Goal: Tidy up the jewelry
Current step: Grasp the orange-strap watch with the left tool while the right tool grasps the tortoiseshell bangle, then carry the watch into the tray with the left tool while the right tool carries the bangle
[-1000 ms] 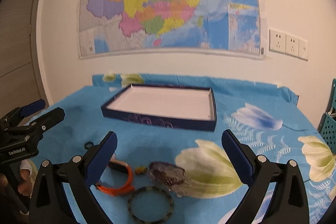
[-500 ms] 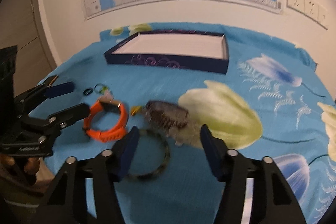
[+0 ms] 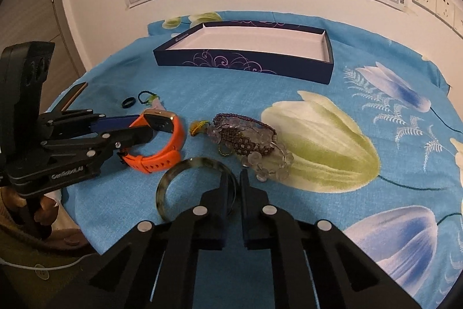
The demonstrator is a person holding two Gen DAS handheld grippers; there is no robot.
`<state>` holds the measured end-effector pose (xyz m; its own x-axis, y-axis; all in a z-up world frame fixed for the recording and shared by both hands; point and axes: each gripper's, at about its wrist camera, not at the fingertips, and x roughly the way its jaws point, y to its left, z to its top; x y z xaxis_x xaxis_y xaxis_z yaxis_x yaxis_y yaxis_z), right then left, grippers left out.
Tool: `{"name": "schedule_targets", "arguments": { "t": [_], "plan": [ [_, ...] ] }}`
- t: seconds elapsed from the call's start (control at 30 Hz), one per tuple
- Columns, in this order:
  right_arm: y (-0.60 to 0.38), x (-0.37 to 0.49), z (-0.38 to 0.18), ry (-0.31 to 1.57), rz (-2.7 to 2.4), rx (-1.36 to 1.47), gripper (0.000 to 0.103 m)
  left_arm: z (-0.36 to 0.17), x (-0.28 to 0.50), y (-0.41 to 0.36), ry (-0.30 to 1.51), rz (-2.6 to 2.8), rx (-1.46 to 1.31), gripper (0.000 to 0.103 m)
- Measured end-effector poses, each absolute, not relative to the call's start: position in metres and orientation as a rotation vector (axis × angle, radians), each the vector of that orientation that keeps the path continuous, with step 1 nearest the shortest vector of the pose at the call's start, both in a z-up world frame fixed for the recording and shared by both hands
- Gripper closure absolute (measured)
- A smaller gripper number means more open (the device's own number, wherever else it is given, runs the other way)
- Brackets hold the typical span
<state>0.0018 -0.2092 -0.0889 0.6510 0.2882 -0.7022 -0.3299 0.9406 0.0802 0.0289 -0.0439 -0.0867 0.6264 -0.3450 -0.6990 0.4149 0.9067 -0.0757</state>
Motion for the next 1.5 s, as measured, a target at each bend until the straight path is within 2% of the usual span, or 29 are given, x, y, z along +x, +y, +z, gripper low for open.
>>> {"name": "schedule_targets", "arguments": {
  "t": [0.1,0.23,0.7,1.13,1.5],
  "plan": [
    [-0.211,0.002,-0.086,0.789,0.373,-0.039,0.097,-0.086,0.029,-0.043,0.778,-0.434,0.100,0.092],
    [-0.213,0.003,-0.080,0.774,0.397,-0.026,0.097,-0.085,0.030,-0.042,0.780,-0.434,0.093,0.095],
    [-0.232,0.050,-0.037,0.658,0.415,0.035,0.097,-0.049,0.052,-0.010,0.736,-0.438,-0.022,0.095],
    [-0.233,0.164,-0.013,0.626,0.378,0.003,0.097,-0.007,0.163,0.011,0.679,-0.309,-0.014,0.095],
    [-0.228,0.255,-0.024,0.696,0.303,0.001,0.097,-0.019,0.258,-0.002,0.744,-0.263,-0.017,0.095]
  ]
}}
